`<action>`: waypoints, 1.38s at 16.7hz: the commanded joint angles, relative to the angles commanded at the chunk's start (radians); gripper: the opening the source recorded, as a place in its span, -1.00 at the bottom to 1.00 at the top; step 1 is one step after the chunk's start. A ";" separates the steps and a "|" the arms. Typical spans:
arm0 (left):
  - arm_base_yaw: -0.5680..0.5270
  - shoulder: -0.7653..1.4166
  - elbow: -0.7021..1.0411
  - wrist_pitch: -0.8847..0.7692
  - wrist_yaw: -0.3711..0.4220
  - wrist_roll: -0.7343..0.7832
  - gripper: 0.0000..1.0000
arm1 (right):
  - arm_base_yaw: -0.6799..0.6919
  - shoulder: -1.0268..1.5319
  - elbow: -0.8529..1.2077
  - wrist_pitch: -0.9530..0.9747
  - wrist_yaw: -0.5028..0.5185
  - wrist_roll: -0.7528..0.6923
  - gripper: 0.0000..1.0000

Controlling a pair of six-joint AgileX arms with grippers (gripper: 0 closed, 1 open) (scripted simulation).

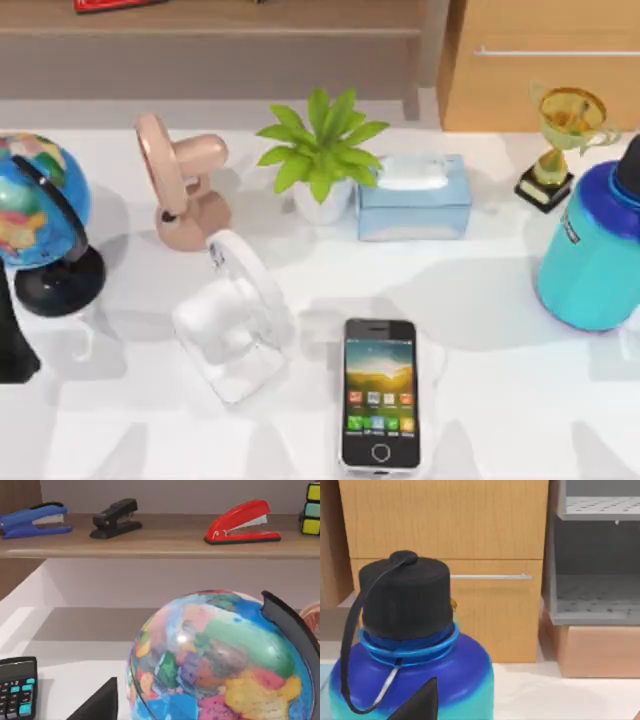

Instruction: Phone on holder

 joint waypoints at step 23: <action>0.000 0.000 0.000 0.000 0.000 0.000 1.00 | 0.826 1.688 1.043 -0.845 0.048 0.786 1.00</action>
